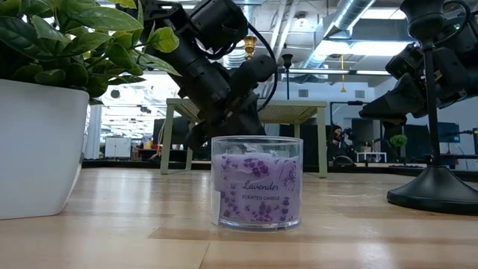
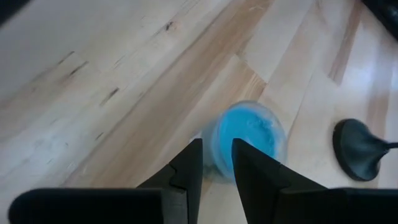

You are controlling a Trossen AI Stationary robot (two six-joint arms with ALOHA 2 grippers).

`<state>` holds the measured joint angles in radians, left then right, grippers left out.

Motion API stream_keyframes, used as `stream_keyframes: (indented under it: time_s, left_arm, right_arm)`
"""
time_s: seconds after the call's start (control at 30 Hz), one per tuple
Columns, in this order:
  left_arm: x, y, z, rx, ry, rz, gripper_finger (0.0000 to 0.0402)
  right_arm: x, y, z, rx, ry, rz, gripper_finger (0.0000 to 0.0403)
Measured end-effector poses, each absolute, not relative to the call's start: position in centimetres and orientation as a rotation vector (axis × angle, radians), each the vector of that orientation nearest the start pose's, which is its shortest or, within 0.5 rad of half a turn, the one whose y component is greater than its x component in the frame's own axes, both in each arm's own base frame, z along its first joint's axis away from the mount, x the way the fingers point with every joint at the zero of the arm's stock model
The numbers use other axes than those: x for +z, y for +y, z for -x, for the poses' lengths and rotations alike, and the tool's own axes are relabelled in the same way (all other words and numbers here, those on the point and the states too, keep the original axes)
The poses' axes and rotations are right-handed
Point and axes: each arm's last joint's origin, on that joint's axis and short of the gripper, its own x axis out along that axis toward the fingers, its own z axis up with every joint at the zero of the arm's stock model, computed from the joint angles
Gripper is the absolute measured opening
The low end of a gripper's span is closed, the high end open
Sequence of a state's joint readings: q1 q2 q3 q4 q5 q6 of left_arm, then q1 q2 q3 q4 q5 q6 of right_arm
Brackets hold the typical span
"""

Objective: Pick & Place candle stick holders
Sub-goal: Put the blue candle on the shelf

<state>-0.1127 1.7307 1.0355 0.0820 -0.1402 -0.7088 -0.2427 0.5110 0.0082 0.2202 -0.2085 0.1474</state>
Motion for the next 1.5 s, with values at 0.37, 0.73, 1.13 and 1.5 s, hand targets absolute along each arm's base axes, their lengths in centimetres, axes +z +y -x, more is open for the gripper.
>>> stream_keyframes:
  time_s: [0.37, 0.73, 1.13, 1.5]
  left_arm:
    - [19.7, -3.7, -36.6, 0.242, 0.572, 0.612, 0.0067]
    - [19.7, -3.7, -36.6, 0.242, 0.571, 0.612, 0.0007]
    - [21.9, -3.6, -35.3, 0.205, 0.582, 0.598, 0.0003]
    - [26.1, -3.0, -31.7, 0.295, 0.566, 0.543, 0.0003]
  right_arm:
    - [14.0, -2.4, -12.3, -0.055, 0.276, -0.210, 0.0075]
    - [14.0, -2.4, -12.3, -0.055, 0.277, -0.210, 0.0075]
    - [14.0, -2.4, -12.3, -0.055, 0.276, -0.210, 0.0075]
    - [14.0, -2.4, -12.3, -0.052, 0.276, -0.194, 0.0075]
